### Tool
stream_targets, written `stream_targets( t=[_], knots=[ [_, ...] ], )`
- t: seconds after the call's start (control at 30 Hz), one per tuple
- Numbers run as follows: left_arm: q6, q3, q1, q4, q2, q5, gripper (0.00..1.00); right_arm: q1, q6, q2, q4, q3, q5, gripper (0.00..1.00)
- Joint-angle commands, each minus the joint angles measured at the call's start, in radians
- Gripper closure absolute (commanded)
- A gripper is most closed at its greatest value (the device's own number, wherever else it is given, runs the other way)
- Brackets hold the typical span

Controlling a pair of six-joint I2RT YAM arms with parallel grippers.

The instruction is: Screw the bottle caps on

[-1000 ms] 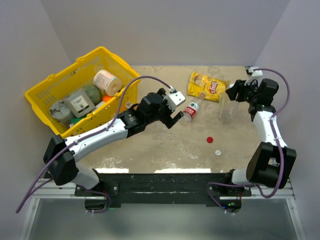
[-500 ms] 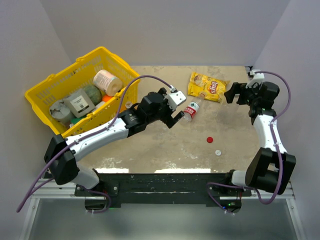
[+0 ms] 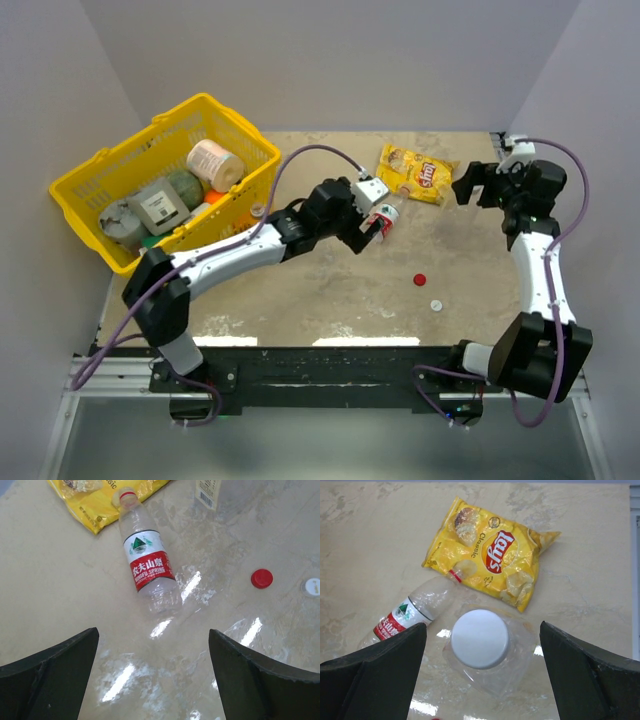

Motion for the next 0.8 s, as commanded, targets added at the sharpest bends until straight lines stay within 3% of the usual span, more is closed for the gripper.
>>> stream_targets(
  t=[0.0,0.37,0.6,0.77],
  knots=[
    [-0.151,0.129,-0.007,-0.002,0.147,0.006,0.04,-0.004,-0.013,-0.086,-0.052,0.081,0.03,0.01],
    [-0.188,0.334,-0.001,0.062,0.473,-0.032,0.02,-0.004,-0.03,-0.147,-0.171,0.143,0.05,0.01],
    [-0.197,0.388,0.01,0.061,0.546,-0.092,0.01,-0.003,-0.026,-0.153,-0.205,0.196,0.004,0.01],
    [-0.191,0.436,0.018,0.064,0.615,-0.075,0.06,-0.003,-0.032,-0.15,-0.227,0.247,-0.032,0.01]
  ],
)
